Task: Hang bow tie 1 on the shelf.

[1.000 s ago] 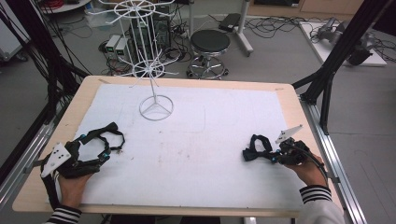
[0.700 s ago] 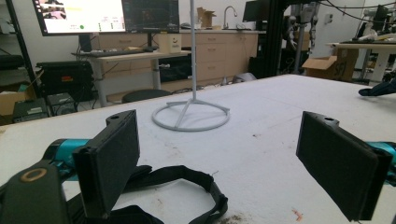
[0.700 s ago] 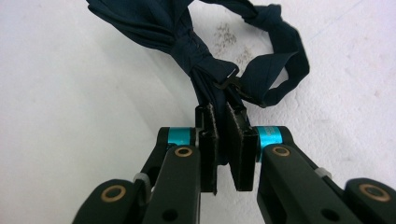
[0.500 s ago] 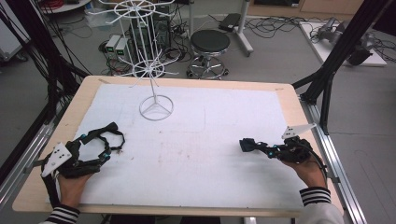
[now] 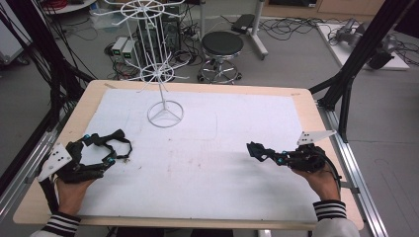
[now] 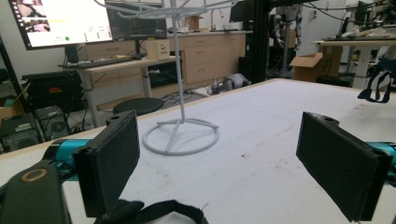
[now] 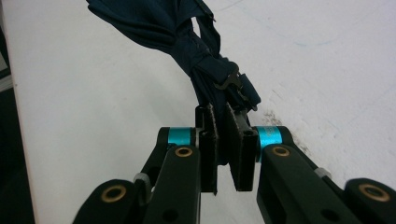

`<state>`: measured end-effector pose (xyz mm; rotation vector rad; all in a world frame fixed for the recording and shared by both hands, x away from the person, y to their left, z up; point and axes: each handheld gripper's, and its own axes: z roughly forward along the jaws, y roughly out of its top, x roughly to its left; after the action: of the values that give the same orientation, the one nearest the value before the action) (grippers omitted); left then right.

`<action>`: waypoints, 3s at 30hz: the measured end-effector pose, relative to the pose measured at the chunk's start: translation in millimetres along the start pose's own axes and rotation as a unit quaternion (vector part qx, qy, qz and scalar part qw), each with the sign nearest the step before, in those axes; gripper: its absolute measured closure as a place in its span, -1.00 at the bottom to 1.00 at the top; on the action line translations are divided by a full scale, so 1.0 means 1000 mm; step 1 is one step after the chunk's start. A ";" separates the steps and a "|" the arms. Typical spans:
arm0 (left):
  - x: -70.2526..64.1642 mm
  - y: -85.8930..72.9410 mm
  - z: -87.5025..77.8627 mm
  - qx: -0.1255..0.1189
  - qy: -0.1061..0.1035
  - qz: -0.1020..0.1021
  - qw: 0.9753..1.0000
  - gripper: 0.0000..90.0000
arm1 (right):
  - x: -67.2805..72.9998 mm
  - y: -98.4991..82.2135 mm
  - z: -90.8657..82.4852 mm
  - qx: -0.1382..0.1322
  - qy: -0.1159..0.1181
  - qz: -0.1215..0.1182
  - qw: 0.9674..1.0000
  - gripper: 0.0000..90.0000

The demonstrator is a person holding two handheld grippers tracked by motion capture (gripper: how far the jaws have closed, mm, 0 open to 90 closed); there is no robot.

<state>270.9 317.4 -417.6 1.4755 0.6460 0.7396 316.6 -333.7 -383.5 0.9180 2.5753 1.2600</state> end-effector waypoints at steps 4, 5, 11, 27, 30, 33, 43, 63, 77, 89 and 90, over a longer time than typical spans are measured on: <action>-0.003 0.011 0.006 0.002 -0.017 0.009 1.000 -0.69 | 0.008 0.010 0.003 -0.008 0.006 -0.004 1.000 0.87; -0.003 0.011 0.006 0.002 -0.017 0.009 1.000 -0.69 | 0.010 0.012 0.004 -0.010 0.009 -0.004 1.000 0.87; -0.007 0.023 0.014 0.006 -0.041 0.015 0.999 -0.69 | 0.020 0.028 0.009 -0.026 0.021 -0.005 0.999 0.87; -0.026 0.058 0.053 0.049 -0.155 0.038 0.986 -0.69 | 0.047 0.067 0.029 -0.064 0.073 -0.011 0.995 0.87; -0.033 0.067 0.063 0.052 -0.174 0.047 0.982 -0.69 | 0.052 0.071 0.034 -0.067 0.081 -0.015 0.994 0.87; -0.036 0.070 0.068 0.053 -0.184 0.049 0.980 -0.69 | 0.054 0.074 0.037 -0.068 0.083 -0.018 0.994 0.87; -0.047 0.081 0.092 0.066 -0.230 0.054 0.970 -0.69 | 0.062 0.090 0.052 -0.075 0.102 -0.030 0.992 0.87; -0.077 0.105 0.131 0.086 -0.316 0.065 0.943 -0.69 | 0.081 0.116 0.084 -0.062 0.135 -0.038 0.988 0.87; -0.087 0.102 0.149 0.111 -0.322 0.097 0.935 -0.61 | 0.087 0.127 0.100 -0.047 0.144 -0.036 0.988 0.87; -0.091 0.100 0.153 0.098 -0.337 0.133 0.927 -0.15 | 0.089 0.133 0.106 -0.037 0.151 -0.039 0.987 0.86; -0.091 0.100 0.152 0.097 -0.336 0.140 0.926 -0.09 | 0.089 0.133 0.108 -0.033 0.152 -0.040 0.987 0.86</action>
<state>326.4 146.3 -322.2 1.8918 -0.0227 0.3363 345.9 -148.2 -339.9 0.6458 2.7401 1.5610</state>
